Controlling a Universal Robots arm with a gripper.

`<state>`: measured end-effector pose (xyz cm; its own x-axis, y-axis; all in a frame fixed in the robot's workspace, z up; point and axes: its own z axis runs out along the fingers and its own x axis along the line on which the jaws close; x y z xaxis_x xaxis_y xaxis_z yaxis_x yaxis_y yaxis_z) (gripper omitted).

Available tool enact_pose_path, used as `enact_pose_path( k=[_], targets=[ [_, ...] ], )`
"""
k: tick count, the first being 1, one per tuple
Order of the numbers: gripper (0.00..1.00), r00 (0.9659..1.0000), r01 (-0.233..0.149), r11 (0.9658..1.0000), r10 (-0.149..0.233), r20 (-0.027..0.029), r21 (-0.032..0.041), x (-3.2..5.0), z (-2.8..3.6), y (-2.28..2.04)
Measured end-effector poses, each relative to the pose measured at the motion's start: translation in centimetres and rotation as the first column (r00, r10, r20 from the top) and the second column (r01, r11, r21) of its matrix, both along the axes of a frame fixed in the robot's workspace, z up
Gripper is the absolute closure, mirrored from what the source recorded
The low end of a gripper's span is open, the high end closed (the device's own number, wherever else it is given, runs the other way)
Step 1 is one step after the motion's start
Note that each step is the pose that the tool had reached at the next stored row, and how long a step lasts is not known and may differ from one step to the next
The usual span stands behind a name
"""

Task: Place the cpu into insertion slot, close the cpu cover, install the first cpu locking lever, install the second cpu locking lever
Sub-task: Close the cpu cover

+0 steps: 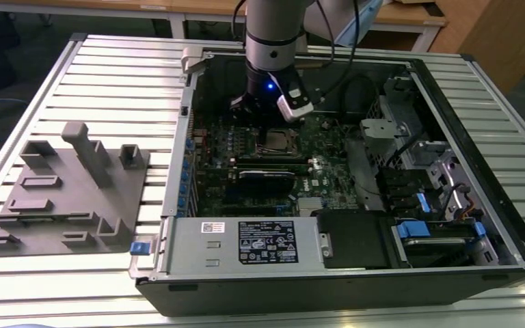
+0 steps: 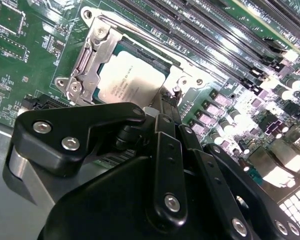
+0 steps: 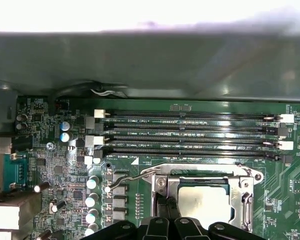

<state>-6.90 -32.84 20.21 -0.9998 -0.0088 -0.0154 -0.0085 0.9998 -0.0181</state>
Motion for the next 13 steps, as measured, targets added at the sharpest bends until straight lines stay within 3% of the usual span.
enact_pose_path(
  k=[13],
  targets=[
    [0.89, 1.0, 0.0, 1.0, 0.0, -0.0002, 0.0012, -0.07, -0.13, 0.0]
  ],
)
